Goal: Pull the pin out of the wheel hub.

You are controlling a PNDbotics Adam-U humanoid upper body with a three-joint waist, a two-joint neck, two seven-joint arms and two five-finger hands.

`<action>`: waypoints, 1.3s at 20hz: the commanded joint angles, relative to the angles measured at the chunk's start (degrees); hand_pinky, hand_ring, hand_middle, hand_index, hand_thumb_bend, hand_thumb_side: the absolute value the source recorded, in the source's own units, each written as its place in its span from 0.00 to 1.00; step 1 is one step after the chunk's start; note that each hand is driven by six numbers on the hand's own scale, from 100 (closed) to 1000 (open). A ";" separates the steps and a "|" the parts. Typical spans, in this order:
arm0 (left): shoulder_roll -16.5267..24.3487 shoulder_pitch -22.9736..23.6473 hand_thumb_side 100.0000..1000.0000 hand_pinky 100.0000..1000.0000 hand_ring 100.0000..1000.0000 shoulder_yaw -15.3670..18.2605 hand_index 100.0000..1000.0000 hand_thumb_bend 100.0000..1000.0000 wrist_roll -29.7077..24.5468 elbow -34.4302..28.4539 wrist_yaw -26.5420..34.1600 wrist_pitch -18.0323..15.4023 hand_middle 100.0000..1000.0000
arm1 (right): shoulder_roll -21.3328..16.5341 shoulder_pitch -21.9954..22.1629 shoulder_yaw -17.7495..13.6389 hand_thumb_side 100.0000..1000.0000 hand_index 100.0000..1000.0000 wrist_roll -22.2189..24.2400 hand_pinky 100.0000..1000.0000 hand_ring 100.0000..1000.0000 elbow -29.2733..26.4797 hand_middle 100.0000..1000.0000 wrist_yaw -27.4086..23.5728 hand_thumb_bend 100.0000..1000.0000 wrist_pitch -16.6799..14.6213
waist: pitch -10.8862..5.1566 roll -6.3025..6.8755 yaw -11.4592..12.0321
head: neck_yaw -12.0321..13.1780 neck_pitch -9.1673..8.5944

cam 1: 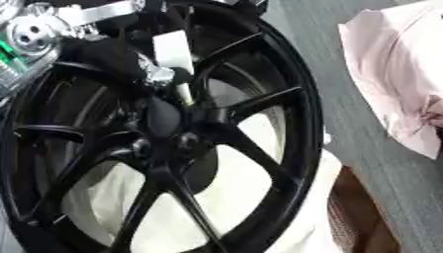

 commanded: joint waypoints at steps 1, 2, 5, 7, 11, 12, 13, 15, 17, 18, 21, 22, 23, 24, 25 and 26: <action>2.13 -0.62 0.47 0.74 0.67 1.20 0.79 0.42 0.10 -0.98 -0.38 0.43 0.62 | -0.91 -0.22 -0.71 0.52 0.74 -0.27 0.78 0.78 -0.40 0.60 -0.39 0.00 -0.02 | -1.81 -0.62 0.00 | 0.02 -0.92; 2.17 -0.56 0.45 0.73 0.66 1.15 0.79 0.40 -0.03 -0.94 -0.49 0.57 0.62 | -0.91 -0.22 -0.71 0.52 0.74 -0.30 0.78 0.78 -0.44 0.60 -0.40 0.00 -0.03 | -1.83 -0.66 0.02 | 0.04 -0.97; 2.16 -0.46 0.44 0.72 0.65 0.95 0.78 0.38 -0.62 -0.79 -0.93 1.00 0.60 | -0.91 -0.17 -0.75 0.52 0.74 -0.40 0.78 0.78 -0.49 0.60 -0.43 0.00 -0.04 | -1.87 -0.71 0.05 | 0.08 -0.98; 1.96 -0.58 0.44 0.71 0.63 0.76 0.78 0.36 -1.11 -0.53 -1.23 1.29 0.58 | -0.86 -0.12 -0.76 0.52 0.74 -0.47 0.78 0.78 -0.48 0.60 -0.48 0.00 -0.04 | -1.87 -0.72 0.01 | 0.14 -0.99; 1.44 -0.87 0.42 0.69 0.59 0.60 0.75 0.28 -1.40 -0.03 -1.24 1.58 0.54 | -0.80 -0.06 -0.76 0.52 0.74 -0.58 0.78 0.78 -0.48 0.60 -0.51 0.00 -0.02 | -1.82 -0.77 -0.07 | 0.21 -1.03; 1.39 -0.89 0.40 0.68 0.58 0.60 0.74 0.26 -1.34 0.04 -1.16 1.61 0.53 | -0.81 -0.02 -0.79 0.52 0.74 -0.63 0.78 0.78 -0.50 0.60 -0.54 0.00 -0.04 | -1.80 -0.77 -0.07 | 0.23 -1.03; 1.37 -0.90 0.40 0.68 0.58 0.57 0.74 0.25 -1.30 0.11 -1.10 1.64 0.53 | -0.81 0.01 -0.81 0.52 0.74 -0.68 0.78 0.78 -0.52 0.60 -0.56 0.00 -0.06 | -1.79 -0.77 -0.07 | 0.25 -1.03; 1.25 -0.95 0.38 0.67 0.56 0.62 0.71 0.19 -1.11 0.29 -0.92 1.71 0.50 | -0.77 0.05 -0.83 0.52 0.74 -0.75 0.78 0.78 -0.52 0.60 -0.62 0.00 -0.06 | -1.78 -0.76 -0.04 | 0.26 -1.03; 1.13 -1.01 0.37 0.65 0.53 0.70 0.69 0.12 -0.71 0.45 -0.58 1.78 0.47 | -0.73 0.08 -0.83 0.52 0.74 -0.80 0.78 0.78 -0.51 0.60 -0.66 0.00 -0.06 | -1.79 -0.77 -0.03 | 0.25 -1.04; 1.10 -1.02 0.37 0.65 0.52 0.71 0.68 0.09 -0.46 0.50 -0.41 1.81 0.46 | -0.73 0.10 -0.83 0.52 0.74 -0.81 0.78 0.78 -0.49 0.60 -0.66 0.00 -0.06 | -1.80 -0.77 -0.03 | 0.25 -1.06; 1.10 -1.01 0.35 0.64 0.50 0.73 0.65 0.03 0.25 0.52 0.12 1.86 0.44 | -0.71 0.21 -0.88 0.53 0.74 -0.90 0.78 0.78 -0.46 0.60 -0.68 0.00 -0.06 | -1.83 -0.77 0.00 | 0.26 -1.12; 1.14 -0.98 0.34 0.63 0.48 0.72 0.64 0.00 0.39 0.52 0.22 1.86 0.42 | -0.71 0.23 -0.89 0.53 0.74 -0.92 0.78 0.78 -0.46 0.60 -0.69 0.00 -0.06 | -1.83 -0.78 0.02 | 0.26 -1.13; 1.18 -0.94 0.34 0.63 0.48 0.75 0.63 0.00 0.53 0.49 0.34 1.86 0.42 | -0.70 0.26 -0.90 0.53 0.74 -0.94 0.78 0.78 -0.44 0.60 -0.70 0.00 -0.06 | -1.84 -0.78 0.04 | 0.27 -1.13; 1.27 -0.86 0.32 0.62 0.47 0.77 0.62 0.00 0.64 0.44 0.46 1.84 0.41 | -0.69 0.28 -0.90 0.53 0.74 -0.96 0.78 0.78 -0.43 0.60 -0.71 0.00 -0.05 | -1.85 -0.78 0.04 | 0.26 -1.12; 1.40 -0.77 0.32 0.62 0.47 0.80 0.62 0.00 0.70 0.34 0.58 1.80 0.40 | -0.70 0.31 -0.91 0.53 0.74 -0.98 0.78 0.78 -0.42 0.60 -0.72 0.00 -0.04 | -1.87 -0.77 0.03 | 0.25 -1.11; 1.55 -0.67 0.31 0.62 0.46 0.83 0.61 0.00 0.73 0.20 0.72 1.79 0.39 | -0.71 0.33 -0.92 0.53 0.74 -1.00 0.78 0.78 -0.42 0.60 -0.73 0.00 -0.04 | -1.88 -0.77 0.03 | 0.24 -1.11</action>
